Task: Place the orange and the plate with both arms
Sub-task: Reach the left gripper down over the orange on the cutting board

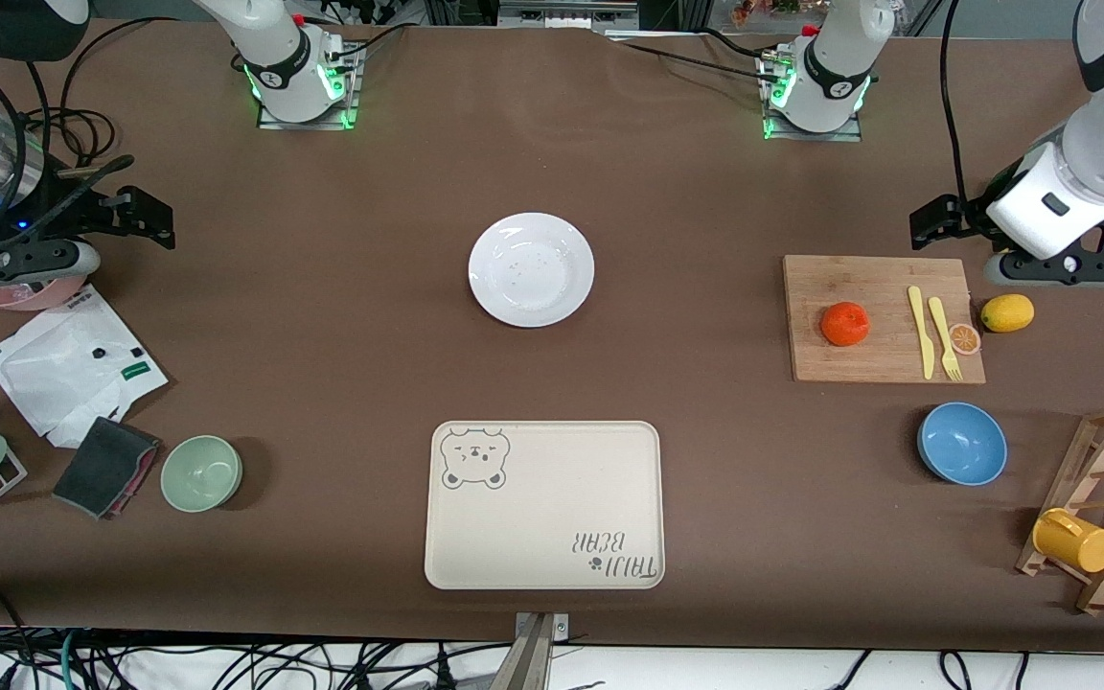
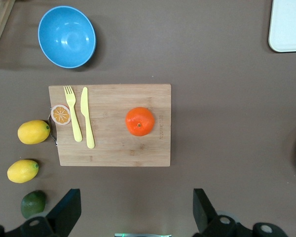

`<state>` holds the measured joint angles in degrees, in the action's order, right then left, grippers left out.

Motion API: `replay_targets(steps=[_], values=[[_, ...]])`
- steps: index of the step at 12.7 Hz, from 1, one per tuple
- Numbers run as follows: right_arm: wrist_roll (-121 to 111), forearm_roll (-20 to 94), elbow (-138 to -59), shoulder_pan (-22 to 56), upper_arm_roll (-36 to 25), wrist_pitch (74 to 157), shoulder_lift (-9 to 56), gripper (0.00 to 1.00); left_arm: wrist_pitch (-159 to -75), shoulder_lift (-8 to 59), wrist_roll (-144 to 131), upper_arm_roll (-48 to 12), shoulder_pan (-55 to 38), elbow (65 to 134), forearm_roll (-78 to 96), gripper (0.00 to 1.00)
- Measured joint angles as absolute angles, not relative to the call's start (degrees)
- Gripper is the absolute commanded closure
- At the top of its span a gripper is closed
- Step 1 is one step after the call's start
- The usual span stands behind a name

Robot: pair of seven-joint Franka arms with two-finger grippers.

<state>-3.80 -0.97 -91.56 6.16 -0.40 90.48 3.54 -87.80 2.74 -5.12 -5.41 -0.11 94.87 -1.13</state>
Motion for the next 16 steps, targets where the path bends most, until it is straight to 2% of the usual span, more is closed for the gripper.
replay_targets(steps=[3,6,9,13,14,16], values=[[-3.80,-0.96,-91.57,6.16,-0.40,90.47,3.55,0.00,-88.73,5.13,-5.09,-5.33,0.01,95.09,-1.16,0.00],[-3.79,-0.96,-91.58,6.16,-0.40,90.46,3.56,0.00,-96.06,7.58,-4.92,-5.44,-0.18,98.01,-1.17,0.00],[-3.78,-0.96,-91.58,6.16,-0.40,90.44,3.60,0.00,-111.83,8.18,-4.80,-5.41,-0.11,108.23,-1.33,0.00],[-3.77,-0.96,-91.59,6.16,-0.40,90.43,3.64,0.00,-136.77,8.69,-4.70,-5.28,0.81,126.21,-5.77,0.00],[-3.76,-0.96,-91.59,6.16,-0.40,90.43,3.64,0.00,-141.10,9.08,-4.69,-5.27,1.39,129.69,-6.05,0.00],[-3.76,-0.96,-91.59,6.16,-0.40,90.43,3.65,0.00,-144.38,10.79,-4.55,-5.26,2.33,132.82,-6.06,0.00]])
